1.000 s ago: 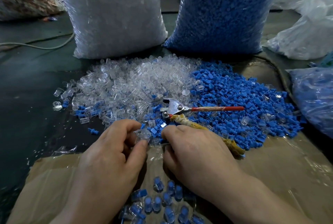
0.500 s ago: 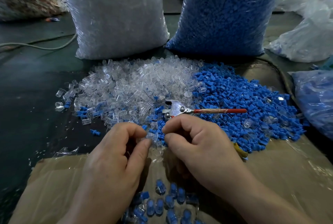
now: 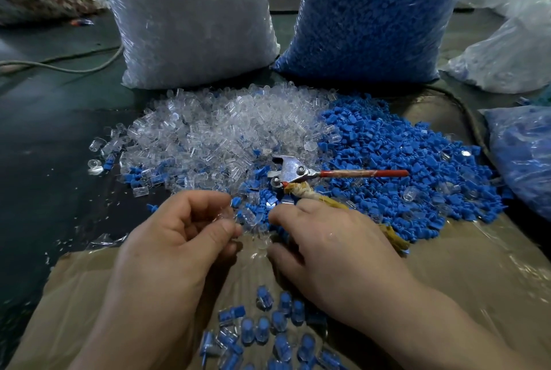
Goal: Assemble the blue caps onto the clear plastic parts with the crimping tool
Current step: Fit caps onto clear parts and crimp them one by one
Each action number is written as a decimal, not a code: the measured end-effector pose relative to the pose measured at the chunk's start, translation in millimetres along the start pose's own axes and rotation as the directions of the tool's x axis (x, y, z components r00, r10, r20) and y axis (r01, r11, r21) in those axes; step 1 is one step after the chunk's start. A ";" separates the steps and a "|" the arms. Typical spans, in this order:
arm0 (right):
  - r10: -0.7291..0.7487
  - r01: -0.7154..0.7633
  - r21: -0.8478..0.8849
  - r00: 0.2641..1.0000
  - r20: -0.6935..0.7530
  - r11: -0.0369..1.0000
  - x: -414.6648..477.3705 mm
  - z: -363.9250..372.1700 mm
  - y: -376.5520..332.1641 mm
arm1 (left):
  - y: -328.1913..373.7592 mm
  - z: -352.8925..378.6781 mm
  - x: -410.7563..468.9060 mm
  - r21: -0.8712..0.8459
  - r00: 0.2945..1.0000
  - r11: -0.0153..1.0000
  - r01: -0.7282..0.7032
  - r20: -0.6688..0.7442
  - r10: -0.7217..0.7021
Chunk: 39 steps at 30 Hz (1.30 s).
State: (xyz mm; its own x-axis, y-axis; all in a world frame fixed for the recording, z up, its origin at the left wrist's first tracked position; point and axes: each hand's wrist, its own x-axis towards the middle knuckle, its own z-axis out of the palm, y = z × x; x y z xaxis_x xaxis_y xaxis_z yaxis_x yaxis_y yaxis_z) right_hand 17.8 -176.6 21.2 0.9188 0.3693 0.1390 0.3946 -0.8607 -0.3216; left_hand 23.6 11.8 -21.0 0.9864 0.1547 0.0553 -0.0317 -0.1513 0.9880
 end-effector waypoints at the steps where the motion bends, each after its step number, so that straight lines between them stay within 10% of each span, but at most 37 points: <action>1: 0.002 -0.001 -0.025 1.000 0.010 1.000 0.9 0.3 -0.8 | -0.4 -0.1 -0.3 0.009 1.000 1.000 -0.011 -0.015 0.011; 25: 0.044 -0.037 -0.054 0.992 0.121 0.998 1.2 -4.5 6.9 | 16.2 3.2 -7.3 -0.006 0.989 1.000 0.007 0.147 -0.006; 39: 0.111 -0.055 0.429 0.988 -0.108 0.902 -5.8 -13.3 -3.7 | 12.6 2.8 -11.8 0.086 0.976 0.994 -0.071 0.212 0.051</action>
State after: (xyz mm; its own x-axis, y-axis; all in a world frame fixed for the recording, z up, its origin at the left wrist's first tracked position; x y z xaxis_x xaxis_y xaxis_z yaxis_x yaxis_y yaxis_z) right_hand 11.0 -180.2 34.1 0.9515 0.2314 0.2027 0.3061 -0.6462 -0.6991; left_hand 12.0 5.3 -9.6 0.9952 -0.0639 0.0739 -0.0875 -0.2453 0.9655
